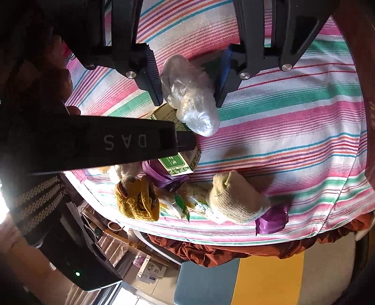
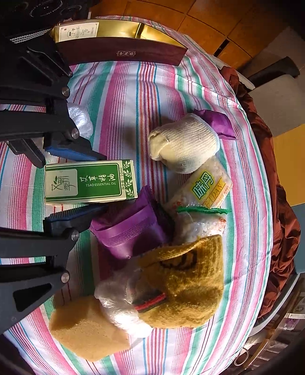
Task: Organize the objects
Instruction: 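Carry the plastic bag into the tray with the left tool while the right tool carries the green box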
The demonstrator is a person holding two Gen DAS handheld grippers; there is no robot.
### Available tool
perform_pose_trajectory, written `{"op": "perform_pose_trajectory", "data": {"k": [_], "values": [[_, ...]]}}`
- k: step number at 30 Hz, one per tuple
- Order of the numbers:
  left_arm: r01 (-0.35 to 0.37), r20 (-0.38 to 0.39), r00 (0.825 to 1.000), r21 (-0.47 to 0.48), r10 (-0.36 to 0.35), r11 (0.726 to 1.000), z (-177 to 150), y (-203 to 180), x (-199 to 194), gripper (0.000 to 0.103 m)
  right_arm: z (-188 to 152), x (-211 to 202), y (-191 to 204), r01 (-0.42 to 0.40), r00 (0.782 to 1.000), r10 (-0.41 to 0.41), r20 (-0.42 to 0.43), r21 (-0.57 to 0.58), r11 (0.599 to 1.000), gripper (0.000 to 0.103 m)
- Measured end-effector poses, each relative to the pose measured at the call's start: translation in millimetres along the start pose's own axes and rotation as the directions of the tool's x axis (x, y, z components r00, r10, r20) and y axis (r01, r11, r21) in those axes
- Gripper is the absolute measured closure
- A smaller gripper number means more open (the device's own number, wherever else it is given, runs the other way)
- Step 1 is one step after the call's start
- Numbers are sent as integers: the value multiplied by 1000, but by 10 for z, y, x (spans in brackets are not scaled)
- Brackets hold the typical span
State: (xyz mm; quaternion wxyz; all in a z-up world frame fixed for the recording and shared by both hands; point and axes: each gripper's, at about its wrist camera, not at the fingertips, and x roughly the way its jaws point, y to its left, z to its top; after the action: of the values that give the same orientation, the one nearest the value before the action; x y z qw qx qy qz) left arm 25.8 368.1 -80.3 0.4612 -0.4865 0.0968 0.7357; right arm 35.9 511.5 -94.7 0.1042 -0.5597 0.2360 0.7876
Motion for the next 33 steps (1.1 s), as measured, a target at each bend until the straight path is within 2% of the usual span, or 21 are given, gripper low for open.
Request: {"op": "perform_pose_trajectory", "data": {"k": [4,13,20,25,29,33], "values": [[18,16,1000,12,-18,1000,-34,45,-15,63,-6,4,3,9,1000,-9,-2,-8,1000,67],[-11,25,1000,0,11,1000,-101,76,-158,65,-33,30,129,84,996,-83,15,-95,992,71],[-32,109,994,2,31,999,-160,160,-636,65,-68,30,210,138,990,-135,33,-155,978,72],[-54,127,990,-57,61,997,-266,373,-826,65,-98,43,325,155,988,-148,46,-215,964,72],[-64,133,988,-89,75,994,-324,490,-950,65,-126,44,372,145,989,-136,53,-246,958,72],[-75,193,977,-111,96,991,-310,614,-1295,64,-193,126,640,143,990,-129,65,-343,928,72]]}}
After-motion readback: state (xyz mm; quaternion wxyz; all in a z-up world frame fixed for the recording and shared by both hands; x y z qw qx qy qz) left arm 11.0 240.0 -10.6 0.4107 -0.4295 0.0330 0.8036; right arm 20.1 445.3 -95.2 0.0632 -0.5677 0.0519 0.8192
